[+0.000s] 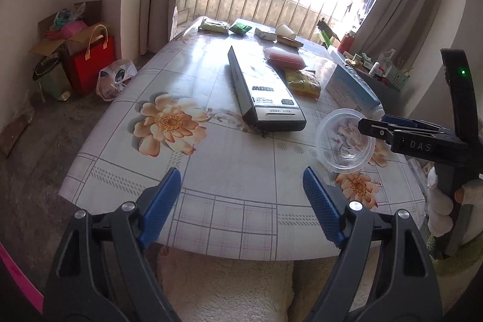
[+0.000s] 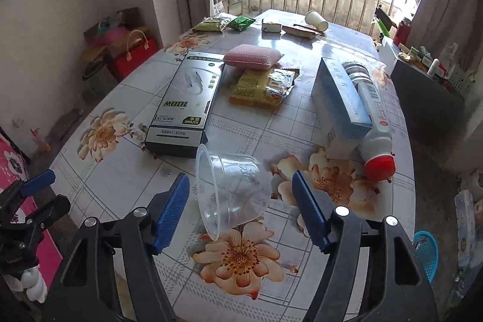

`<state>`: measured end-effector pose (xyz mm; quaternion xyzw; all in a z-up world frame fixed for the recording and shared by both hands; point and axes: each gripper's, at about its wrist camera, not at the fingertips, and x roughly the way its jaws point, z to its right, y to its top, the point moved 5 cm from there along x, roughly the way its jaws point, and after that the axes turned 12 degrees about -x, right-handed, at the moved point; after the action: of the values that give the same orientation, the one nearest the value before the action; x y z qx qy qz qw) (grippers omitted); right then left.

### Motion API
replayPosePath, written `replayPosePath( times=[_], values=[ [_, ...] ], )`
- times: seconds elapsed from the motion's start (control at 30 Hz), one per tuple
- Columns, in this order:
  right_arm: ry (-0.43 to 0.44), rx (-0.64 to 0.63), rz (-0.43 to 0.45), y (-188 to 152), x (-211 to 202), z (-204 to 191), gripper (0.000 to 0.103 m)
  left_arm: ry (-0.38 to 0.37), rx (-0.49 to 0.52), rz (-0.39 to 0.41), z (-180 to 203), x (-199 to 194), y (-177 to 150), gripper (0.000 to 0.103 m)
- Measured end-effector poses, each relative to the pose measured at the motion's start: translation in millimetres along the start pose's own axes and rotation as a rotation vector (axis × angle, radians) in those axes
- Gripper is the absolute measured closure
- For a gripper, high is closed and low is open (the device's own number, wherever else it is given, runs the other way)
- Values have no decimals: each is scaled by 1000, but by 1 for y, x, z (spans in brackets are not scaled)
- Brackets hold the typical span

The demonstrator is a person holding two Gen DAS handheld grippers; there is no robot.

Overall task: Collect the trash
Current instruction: 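Close the right tool on the rim of the clear plastic cup, then grasp the clear cup with the left tool while the right tool releases it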

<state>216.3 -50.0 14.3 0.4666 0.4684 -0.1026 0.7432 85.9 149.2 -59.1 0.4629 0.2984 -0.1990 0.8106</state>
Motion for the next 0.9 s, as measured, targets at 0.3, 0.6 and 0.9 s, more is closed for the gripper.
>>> replayPosePath(
  times=[0.3, 0.6, 0.9],
  values=[
    [-65, 7, -66, 3, 18, 2, 69, -13, -10, 30, -14, 1, 7, 24],
    [-63, 80, -93, -1, 27, 17, 96, -42, -35, 43, -22, -3, 10, 24],
    [81, 266, -56, -10, 25, 40, 97, -46, -38, 57, -25, -8, 11, 24]
  ],
)
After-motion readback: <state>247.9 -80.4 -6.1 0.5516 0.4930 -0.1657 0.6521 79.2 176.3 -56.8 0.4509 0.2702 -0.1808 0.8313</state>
